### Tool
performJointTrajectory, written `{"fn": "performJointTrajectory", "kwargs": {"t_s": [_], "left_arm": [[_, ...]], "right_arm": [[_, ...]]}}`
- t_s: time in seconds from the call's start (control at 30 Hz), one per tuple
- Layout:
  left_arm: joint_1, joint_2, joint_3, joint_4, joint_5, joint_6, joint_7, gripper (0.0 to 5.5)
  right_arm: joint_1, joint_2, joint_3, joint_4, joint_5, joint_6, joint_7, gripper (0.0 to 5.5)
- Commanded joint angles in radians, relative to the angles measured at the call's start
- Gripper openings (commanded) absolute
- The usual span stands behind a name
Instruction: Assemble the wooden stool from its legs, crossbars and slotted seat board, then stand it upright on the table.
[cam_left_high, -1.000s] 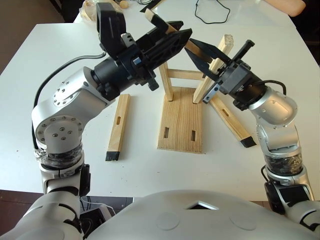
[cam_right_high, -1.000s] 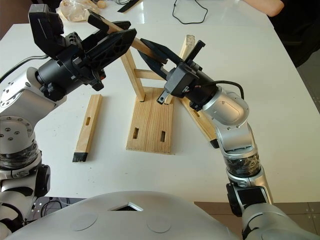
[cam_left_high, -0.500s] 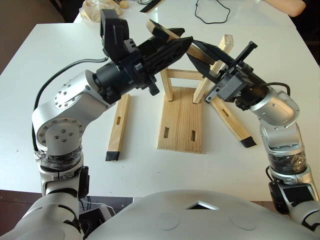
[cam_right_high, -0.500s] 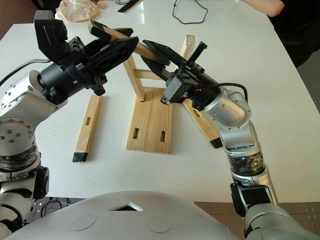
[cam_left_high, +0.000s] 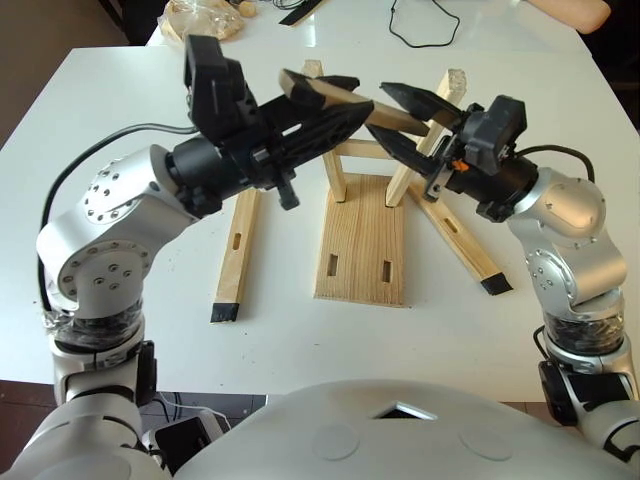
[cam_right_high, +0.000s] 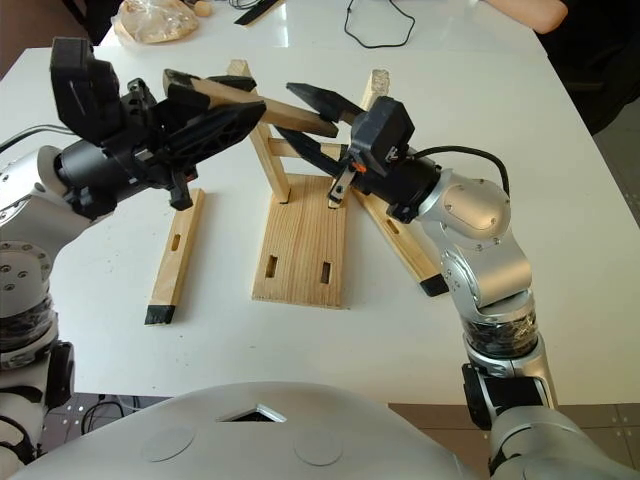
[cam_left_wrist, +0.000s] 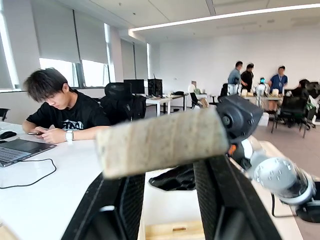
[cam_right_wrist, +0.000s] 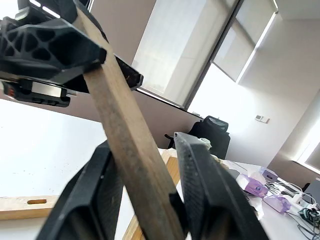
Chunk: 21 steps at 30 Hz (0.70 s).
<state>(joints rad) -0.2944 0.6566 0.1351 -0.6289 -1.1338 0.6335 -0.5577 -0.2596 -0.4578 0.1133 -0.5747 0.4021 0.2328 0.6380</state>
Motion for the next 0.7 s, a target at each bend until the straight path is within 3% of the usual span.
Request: {"fn": "performJointTrajectory", "kwargs": {"t_s": [0.03, 0.27, 0.43, 0.57, 0.7], "left_arm": [[0.124, 0.162, 0.113, 0.069, 0.094, 0.040, -0.094, 1.28], [0.138, 0.265, 0.185, 0.161, 0.166, 0.006, -0.257, 1.28], [0.247, 0.430, 0.270, 0.315, 0.314, -0.103, -0.588, 1.28], [0.292, 0.537, 0.238, 0.514, 0.496, -0.307, -0.831, 1.28], [0.290, 0.543, 0.153, 0.644, 0.674, -0.551, -0.931, 1.28]], "right_arm": [[-0.002, -0.001, -0.180, -0.023, 0.069, 0.008, -0.080, 1.63], [0.018, -0.005, -0.223, -0.024, 0.071, 0.025, -0.121, 1.63], [0.076, -0.016, -0.254, -0.066, 0.054, 0.033, -0.154, 1.63], [0.101, -0.016, -0.292, -0.097, 0.065, 0.043, -0.194, 1.63], [0.084, -0.012, -0.319, -0.077, 0.085, 0.053, -0.216, 1.63]]}}
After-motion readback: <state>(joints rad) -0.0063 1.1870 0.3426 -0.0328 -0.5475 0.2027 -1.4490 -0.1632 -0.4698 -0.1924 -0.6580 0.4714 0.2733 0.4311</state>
